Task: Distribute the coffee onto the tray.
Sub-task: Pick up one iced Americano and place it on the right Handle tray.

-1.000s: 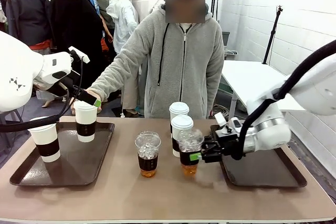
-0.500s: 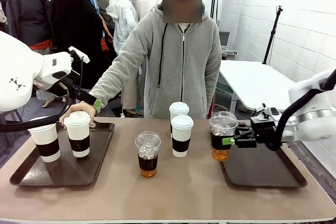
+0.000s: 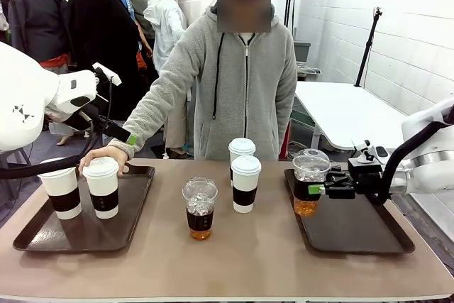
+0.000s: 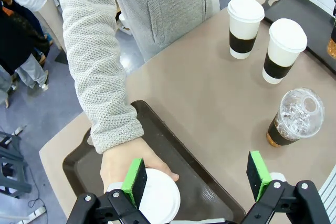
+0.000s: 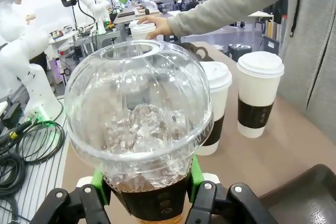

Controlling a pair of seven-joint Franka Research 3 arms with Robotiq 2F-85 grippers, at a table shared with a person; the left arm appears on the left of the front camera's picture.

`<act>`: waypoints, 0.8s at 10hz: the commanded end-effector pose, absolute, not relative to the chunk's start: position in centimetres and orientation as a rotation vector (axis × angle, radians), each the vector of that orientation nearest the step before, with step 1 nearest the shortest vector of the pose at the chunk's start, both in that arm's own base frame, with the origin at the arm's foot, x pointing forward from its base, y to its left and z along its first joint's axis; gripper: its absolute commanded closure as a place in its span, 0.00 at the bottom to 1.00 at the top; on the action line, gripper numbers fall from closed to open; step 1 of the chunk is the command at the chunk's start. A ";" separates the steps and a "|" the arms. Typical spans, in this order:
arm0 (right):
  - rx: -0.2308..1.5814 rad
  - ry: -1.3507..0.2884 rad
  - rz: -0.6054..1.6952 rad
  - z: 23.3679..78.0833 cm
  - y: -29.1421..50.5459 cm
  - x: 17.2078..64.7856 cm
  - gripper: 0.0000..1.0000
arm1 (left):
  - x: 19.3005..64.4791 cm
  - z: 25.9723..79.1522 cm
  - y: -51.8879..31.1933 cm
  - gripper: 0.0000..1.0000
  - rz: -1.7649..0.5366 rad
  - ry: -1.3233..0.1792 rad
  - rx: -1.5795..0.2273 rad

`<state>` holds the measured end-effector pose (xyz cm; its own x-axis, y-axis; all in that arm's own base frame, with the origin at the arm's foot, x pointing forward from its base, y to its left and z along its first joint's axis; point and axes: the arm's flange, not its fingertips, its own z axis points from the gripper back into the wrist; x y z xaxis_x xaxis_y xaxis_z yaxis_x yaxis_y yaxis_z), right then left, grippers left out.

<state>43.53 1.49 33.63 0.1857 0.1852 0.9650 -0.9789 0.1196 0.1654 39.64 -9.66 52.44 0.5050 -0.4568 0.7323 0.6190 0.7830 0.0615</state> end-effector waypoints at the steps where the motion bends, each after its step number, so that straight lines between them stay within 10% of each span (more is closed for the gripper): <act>1: 1.070 -0.990 1.095 33.9 1.4 43.6 0.35 | 39.8 52.5 -9.6 0.00 -0.653 -0.804 -0.219; 8: 0.931 -1.093 0.930 33.1 -3.0 51.9 0.35 | 39.8 52.5 -9.6 0.00 -0.653 -0.804 -0.219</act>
<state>49.89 -2.89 32.73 0.1950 0.1795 0.9642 -0.9472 0.2896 0.1377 39.64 -9.66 52.44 0.5050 -0.4569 0.7322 0.6190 0.7830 0.0616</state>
